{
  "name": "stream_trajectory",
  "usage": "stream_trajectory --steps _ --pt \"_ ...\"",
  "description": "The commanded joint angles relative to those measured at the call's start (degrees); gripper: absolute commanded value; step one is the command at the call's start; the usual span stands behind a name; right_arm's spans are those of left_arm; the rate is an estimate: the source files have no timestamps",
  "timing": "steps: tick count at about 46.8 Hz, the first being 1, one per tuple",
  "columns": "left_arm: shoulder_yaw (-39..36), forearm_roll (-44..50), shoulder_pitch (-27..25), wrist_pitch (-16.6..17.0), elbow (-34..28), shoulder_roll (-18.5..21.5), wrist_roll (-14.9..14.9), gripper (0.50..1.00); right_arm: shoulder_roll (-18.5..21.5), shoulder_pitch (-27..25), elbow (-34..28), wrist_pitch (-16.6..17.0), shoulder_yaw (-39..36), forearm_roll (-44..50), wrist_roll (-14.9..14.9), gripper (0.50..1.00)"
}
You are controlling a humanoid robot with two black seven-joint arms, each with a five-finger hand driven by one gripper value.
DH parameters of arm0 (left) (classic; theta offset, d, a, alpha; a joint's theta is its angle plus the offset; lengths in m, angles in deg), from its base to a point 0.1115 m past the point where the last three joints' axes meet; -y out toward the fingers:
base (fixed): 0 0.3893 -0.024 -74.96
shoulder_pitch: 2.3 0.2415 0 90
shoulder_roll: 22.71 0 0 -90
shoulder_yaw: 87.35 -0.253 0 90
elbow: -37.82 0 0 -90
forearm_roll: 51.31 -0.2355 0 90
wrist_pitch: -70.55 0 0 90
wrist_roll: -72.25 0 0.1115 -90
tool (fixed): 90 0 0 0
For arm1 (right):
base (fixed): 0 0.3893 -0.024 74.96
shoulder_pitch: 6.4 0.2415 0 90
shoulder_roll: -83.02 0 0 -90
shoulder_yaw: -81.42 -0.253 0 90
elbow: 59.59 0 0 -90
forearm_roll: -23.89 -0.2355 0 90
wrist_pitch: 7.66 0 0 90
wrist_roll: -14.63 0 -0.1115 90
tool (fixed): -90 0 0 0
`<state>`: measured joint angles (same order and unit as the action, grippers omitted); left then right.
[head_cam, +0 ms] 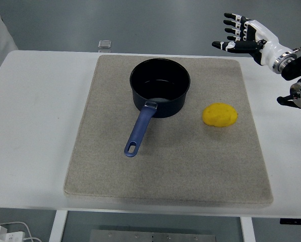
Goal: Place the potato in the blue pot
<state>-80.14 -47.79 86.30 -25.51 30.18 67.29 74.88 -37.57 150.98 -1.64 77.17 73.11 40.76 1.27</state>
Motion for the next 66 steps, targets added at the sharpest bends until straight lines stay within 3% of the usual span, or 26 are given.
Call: stream_trajectory --steps 1,17,27,33,45,66 --pt "0.00 0.00 -0.01 -0.01 0.00 0.00 0.01 1.000 -2.01 0.03 1.46 0.17 1.45 4.04 0.01 0.952" --pt "0.00 0.00 -0.01 -0.01 0.00 0.00 0.01 1.000 -11.50 0.03 10.77 0.52 2.86 17.75 -0.43 0.952" --pt "0.00 0.00 -0.01 -0.01 0.00 0.00 0.01 1.000 -18.79 0.03 19.03 4.65 2.86 26.54 -0.43 0.952" --pt "0.00 0.00 -0.01 -0.01 0.00 0.00 0.01 1.000 -20.91 0.03 20.88 6.41 4.00 30.67 -0.43 0.952" --pt "0.00 0.00 -0.01 -0.01 0.00 0.00 0.01 1.000 -19.33 -0.76 20.80 5.97 6.29 32.88 -0.43 0.952" --pt "0.00 0.00 -0.01 -0.01 0.00 0.00 0.01 1.000 -11.95 -6.30 14.38 5.00 7.08 35.07 -0.43 0.950"
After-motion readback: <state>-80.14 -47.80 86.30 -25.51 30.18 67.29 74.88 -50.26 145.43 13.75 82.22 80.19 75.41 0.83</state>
